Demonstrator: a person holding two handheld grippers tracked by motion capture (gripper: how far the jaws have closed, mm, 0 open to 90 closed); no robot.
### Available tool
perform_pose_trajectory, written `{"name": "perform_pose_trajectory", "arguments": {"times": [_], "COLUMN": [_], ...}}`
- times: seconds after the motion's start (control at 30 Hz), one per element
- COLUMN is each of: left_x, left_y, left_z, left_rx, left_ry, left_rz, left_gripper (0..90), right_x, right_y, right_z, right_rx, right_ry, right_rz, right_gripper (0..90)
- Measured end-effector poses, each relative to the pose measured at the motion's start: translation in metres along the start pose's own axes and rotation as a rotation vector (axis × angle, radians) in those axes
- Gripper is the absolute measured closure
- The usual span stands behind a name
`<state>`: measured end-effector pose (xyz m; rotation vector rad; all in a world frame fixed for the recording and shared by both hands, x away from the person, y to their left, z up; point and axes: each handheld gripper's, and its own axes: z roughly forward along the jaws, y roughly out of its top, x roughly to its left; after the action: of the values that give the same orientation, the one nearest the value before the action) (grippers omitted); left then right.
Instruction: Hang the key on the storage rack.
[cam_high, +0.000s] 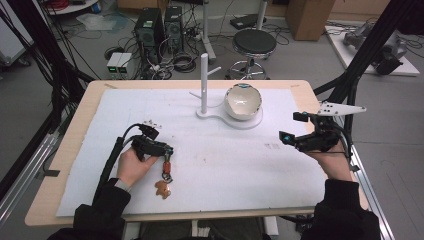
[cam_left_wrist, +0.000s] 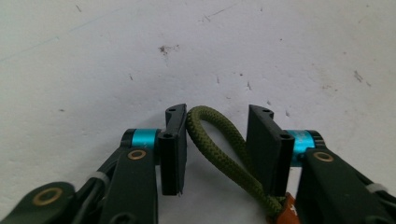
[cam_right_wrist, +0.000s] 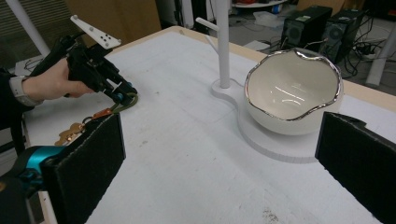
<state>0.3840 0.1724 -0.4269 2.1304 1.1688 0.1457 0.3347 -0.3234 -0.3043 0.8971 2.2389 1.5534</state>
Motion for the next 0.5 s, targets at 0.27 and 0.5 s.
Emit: {"name": "perform_pose_trajectory", "arguments": {"times": [0.27, 0.5], "left_x": [-0.0047, -0.0064], "left_y": [0.0012, 0.002], "left_z": [-0.0008, -0.0006], "left_rx": [0.009, 0.015], "left_ry": [0.006, 0.016], "left_rz": [0.028, 0.04], "left_gripper": [82.5, 82.9], "right_x": [0.0001, 0.0002], "right_y": [-0.0002, -0.0003], "right_z": [0.0005, 0.002], "right_rx": [0.003, 0.008], "right_ry": [-0.003, 0.0], "right_rz": [-0.002, -0.003], "right_gripper": [0.9, 0.9]}}
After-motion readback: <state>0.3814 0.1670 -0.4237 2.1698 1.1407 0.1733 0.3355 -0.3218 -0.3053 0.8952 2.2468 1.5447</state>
